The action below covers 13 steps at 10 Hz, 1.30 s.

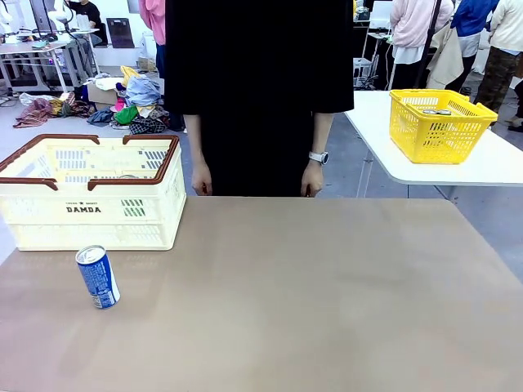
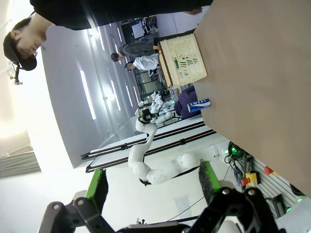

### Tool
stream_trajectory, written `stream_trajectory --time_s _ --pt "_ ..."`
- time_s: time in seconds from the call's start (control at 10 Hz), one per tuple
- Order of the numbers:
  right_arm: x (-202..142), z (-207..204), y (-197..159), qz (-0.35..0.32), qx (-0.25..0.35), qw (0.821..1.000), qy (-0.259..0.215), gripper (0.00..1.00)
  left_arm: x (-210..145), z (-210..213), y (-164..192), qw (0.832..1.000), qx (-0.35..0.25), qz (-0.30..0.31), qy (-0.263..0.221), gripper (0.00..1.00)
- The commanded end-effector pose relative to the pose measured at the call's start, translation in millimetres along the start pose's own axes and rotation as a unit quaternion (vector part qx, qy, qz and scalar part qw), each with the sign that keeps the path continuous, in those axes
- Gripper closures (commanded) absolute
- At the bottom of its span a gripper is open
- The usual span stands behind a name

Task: Place the drinks into the Shopping basket.
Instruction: Pick up one drink and place it into the Shopping basket.

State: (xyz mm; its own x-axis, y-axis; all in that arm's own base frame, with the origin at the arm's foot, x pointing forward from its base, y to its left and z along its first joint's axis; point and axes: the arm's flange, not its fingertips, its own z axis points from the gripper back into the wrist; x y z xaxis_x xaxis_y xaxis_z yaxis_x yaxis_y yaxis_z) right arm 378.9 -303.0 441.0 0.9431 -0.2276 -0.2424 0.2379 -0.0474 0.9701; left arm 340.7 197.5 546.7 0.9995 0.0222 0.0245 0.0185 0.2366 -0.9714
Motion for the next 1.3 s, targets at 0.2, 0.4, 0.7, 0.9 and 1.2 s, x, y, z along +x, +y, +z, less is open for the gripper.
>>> stream_trajectory --time_s 0.2,0.4,0.7,0.9,1.2 --pt "-2.9 0.7 3.5 -0.002 -0.005 1.0 0.006 0.0 -12.7 -157.6 5.8 0.967 0.247 -0.008 0.061 0.0" --pt "-2.9 0.7 3.5 -0.002 -0.005 1.0 0.006 0.0 9.5 -206.2 28.0 0.95 0.296 0.014 0.1 0.0" --pt "-2.9 0.7 3.5 -0.002 -0.005 1.0 0.006 0.0 -4.6 -201.6 16.2 0.955 0.284 -0.008 0.083 0.0" --pt "-2.9 0.7 3.5 -0.002 -0.005 1.0 0.006 0.0 -4.6 -201.6 16.2 0.955 0.284 -0.008 0.083 0.0" --pt "-2.9 0.7 3.5 -0.002 -0.005 1.0 0.006 0.0 13.8 -204.3 17.6 0.923 0.38 -0.015 0.062 0.0"
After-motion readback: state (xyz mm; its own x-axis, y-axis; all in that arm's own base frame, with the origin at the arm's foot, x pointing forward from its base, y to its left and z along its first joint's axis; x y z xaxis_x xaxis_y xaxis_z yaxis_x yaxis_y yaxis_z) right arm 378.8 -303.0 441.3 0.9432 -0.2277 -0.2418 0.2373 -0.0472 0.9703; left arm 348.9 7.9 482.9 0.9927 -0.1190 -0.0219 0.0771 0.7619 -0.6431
